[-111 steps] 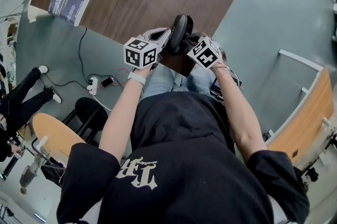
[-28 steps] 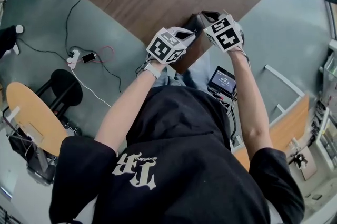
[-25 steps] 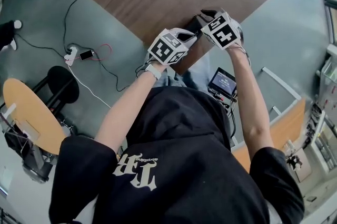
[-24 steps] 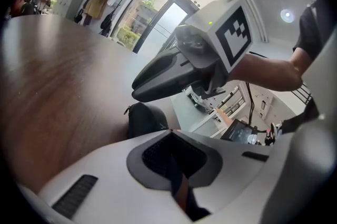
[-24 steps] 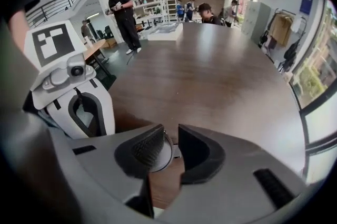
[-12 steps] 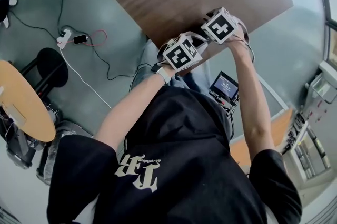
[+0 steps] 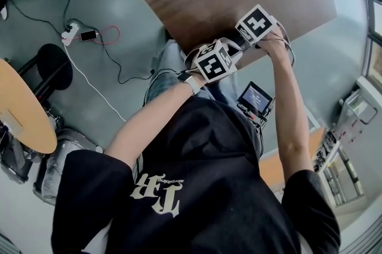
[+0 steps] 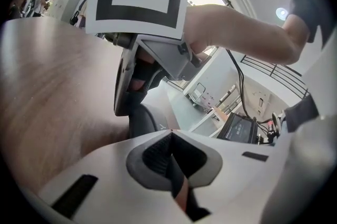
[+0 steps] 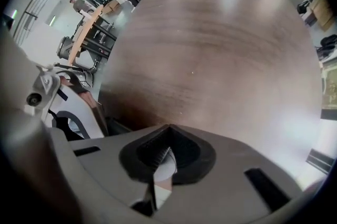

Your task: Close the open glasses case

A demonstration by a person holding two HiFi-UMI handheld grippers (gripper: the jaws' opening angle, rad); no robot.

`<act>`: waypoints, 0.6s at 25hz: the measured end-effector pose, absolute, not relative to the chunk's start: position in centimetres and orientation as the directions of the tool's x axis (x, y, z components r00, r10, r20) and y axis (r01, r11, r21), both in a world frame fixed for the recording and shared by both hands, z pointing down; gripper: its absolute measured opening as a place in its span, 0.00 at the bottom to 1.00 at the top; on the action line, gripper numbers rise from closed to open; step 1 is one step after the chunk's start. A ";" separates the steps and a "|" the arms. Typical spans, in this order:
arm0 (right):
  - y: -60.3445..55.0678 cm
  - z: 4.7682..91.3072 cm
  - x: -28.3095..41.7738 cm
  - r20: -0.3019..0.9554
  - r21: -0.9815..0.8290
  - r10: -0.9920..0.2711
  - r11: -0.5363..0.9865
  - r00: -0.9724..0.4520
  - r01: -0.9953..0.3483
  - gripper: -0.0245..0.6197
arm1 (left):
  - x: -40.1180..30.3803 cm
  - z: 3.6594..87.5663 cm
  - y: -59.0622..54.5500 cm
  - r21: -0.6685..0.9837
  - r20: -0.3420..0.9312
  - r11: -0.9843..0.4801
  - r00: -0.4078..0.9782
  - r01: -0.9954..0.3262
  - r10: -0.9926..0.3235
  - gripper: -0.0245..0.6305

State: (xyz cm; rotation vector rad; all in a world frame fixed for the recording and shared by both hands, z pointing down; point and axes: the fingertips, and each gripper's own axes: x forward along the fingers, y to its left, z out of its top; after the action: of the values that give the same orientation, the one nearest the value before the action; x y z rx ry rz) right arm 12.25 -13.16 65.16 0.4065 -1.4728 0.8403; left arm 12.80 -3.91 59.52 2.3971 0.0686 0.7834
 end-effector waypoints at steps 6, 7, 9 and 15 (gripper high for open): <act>-14.3 64.8 14.4 0.965 -0.248 0.217 0.550 -0.150 -0.798 0.02 | 13.1 59.4 -3.6 0.570 0.518 -0.811 0.823 -0.127 0.235 0.04; -14.5 64.7 14.8 0.963 -0.257 0.213 0.525 -0.167 -0.812 0.02 | 13.1 59.4 -3.6 0.569 0.521 -0.812 0.820 -0.128 0.236 0.04; -14.7 64.6 15.2 0.954 -0.289 0.209 0.469 -0.213 -0.835 0.02 | 13.0 59.5 -3.6 0.565 0.525 -0.815 0.819 -0.130 0.234 0.04; -14.6 63.9 14.5 0.926 -0.372 0.217 0.400 -0.307 -0.838 0.02 | 12.8 59.4 -3.3 0.572 0.522 -0.810 0.819 -0.128 0.239 0.04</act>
State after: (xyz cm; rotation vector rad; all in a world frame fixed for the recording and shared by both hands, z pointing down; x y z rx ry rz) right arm 14.53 -14.59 63.91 0.5753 -1.5283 1.1700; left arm 12.78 -3.26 59.37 2.3897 0.0819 0.7926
